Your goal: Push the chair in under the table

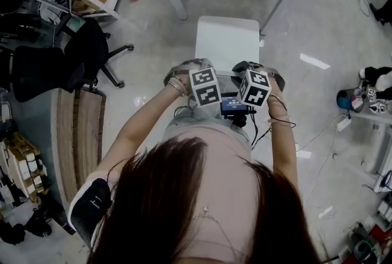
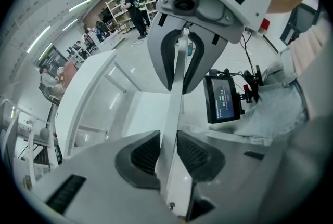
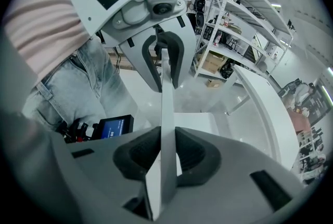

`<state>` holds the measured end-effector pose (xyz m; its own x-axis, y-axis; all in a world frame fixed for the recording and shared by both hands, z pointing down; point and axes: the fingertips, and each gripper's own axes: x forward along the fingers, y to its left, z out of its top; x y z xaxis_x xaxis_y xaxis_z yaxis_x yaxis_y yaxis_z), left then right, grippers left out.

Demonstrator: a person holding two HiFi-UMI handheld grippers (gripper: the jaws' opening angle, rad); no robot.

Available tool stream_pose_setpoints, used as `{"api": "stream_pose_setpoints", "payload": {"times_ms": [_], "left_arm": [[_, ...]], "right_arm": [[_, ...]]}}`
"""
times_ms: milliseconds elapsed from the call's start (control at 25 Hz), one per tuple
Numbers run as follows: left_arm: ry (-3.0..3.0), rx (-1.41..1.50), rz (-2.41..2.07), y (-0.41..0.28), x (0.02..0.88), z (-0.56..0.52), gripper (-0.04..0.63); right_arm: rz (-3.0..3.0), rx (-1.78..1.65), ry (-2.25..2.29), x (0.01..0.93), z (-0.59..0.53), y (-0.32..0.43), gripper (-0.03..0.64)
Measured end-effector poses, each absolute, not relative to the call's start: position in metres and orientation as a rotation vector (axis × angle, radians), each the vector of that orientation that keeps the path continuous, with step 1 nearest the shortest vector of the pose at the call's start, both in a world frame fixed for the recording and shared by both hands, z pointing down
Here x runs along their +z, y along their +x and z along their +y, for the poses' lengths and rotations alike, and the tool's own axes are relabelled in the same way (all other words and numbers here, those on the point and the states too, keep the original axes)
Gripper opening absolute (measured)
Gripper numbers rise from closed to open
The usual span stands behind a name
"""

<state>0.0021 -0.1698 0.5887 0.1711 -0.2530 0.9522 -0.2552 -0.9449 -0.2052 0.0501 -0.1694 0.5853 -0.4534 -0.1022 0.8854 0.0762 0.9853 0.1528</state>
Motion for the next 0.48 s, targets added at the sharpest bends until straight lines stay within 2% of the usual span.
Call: {"api": "stream_pose_setpoints", "payload": {"times_ms": [480], "left_arm": [[2.408, 1.92, -0.509, 0.003, 0.588, -0.213, 0.103]], "right_arm": [[-2.023, -0.187, 0.011, 0.586, -0.213, 0.051, 0.094]]}}
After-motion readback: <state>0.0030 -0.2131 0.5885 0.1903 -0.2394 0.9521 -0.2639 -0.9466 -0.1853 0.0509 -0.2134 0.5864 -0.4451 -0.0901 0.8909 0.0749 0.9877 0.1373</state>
